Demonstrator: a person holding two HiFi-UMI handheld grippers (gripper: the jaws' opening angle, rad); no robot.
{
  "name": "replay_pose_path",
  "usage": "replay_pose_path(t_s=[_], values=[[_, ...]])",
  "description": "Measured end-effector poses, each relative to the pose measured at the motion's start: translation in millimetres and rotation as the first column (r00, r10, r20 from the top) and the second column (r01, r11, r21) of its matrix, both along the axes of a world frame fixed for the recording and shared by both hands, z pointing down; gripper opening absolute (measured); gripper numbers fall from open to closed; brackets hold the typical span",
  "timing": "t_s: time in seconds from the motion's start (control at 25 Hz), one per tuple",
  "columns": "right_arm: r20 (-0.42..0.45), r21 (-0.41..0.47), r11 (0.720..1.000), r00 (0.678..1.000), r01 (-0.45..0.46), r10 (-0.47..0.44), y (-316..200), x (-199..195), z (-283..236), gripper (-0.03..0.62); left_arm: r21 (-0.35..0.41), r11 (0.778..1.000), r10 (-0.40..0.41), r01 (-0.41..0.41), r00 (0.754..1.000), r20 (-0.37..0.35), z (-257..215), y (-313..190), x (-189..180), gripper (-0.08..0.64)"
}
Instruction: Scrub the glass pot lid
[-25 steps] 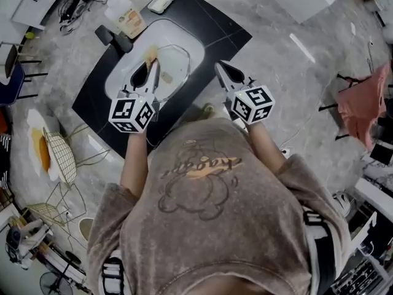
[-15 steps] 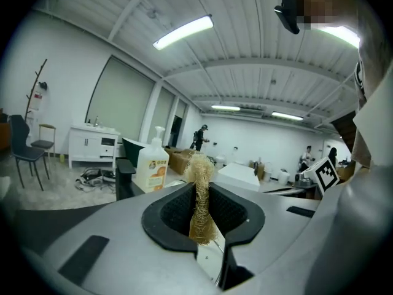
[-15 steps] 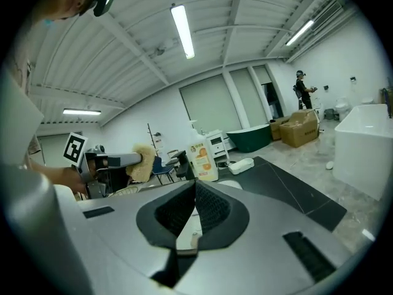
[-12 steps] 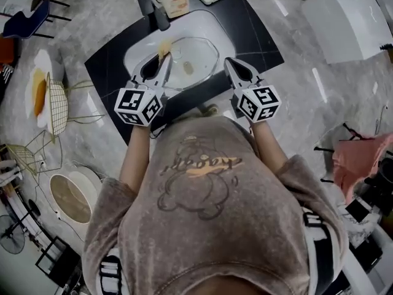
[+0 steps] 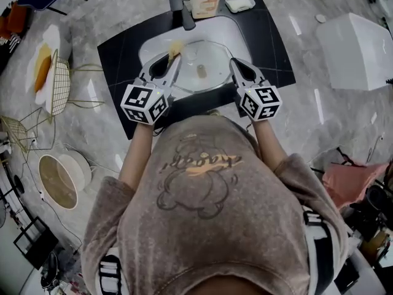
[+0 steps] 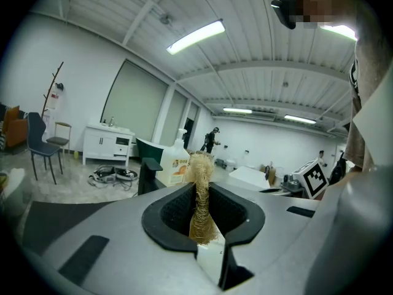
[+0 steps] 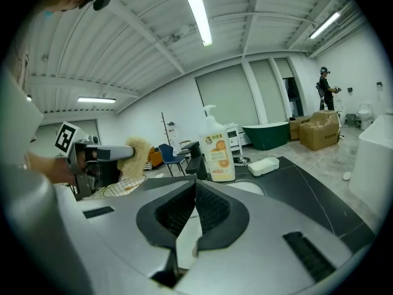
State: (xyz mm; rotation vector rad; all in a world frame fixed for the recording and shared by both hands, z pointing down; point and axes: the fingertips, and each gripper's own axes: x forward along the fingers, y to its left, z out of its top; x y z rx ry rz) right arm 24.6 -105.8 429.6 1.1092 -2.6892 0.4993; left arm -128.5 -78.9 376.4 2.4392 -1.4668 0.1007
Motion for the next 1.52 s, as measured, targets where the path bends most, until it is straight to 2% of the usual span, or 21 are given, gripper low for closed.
replay_pose_path(t_s=[0.28,0.36,0.52,0.64,0.8,1.08,1.24,1.52], values=[[-0.051,-0.030,0.999,0.998,-0.029,0.027,-13,8,19,0.003,-0.022,1.000,0.005,-0.006,1.000,-0.008,11,-8,0,0.064],[-0.055,-0.052,0.999,0.998,-0.012,0.009,-15,8,24,0.096,-0.028,1.000,0.013,-0.013,1.000,-0.011,14,-12,3,0.064],[-0.113,-0.097,0.995,0.993,0.006,-0.017,-19,10,42,0.202,-0.042,0.999,0.031,-0.032,0.999,-0.013,18,-19,8,0.064],[-0.173,-0.156,0.988,0.984,0.017,-0.045,-22,14,67,0.249,-0.058,0.997,0.049,-0.049,0.999,-0.008,23,-26,13,0.064],[-0.241,-0.227,0.973,0.967,0.027,-0.083,-25,16,102,0.250,-0.080,0.995,0.068,-0.067,0.998,0.002,33,-34,17,0.064],[-0.356,-0.298,0.952,0.918,0.064,-0.173,-23,16,145,0.250,-0.116,0.988,0.103,-0.101,0.994,0.017,48,-45,22,0.064],[-0.393,-0.355,0.929,0.886,0.102,-0.247,-16,14,163,0.247,-0.136,0.983,0.124,-0.120,0.992,0.021,56,-48,26,0.064],[-0.430,-0.426,0.900,0.854,0.095,-0.294,-9,16,186,0.255,-0.167,0.976,0.147,-0.141,0.989,0.024,71,-54,29,0.064]])
